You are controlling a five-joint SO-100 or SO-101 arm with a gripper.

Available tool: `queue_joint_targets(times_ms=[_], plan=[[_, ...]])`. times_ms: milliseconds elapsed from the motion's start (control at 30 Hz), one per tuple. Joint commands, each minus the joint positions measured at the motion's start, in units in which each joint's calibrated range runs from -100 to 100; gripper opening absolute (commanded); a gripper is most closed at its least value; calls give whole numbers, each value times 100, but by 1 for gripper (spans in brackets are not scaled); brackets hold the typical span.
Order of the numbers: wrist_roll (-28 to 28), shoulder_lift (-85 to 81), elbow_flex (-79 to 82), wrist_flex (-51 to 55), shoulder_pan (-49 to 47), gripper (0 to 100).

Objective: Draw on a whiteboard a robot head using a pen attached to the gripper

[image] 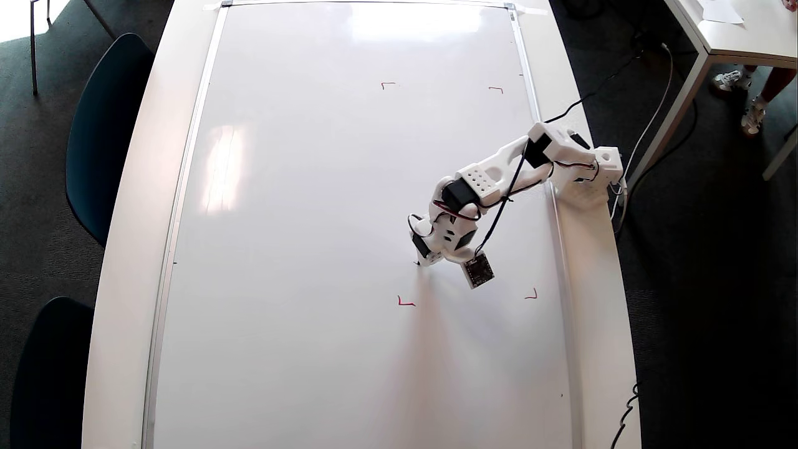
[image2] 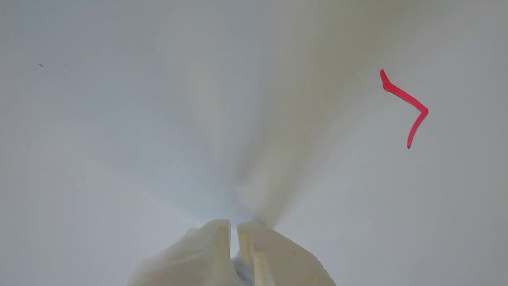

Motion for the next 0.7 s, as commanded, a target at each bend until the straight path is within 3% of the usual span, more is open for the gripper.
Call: queue_joint_targets(times_ms=[0,667], plan=[[1,-651,858,-28,-147,1],[-37,-2278,3474,-37,-605,1]])
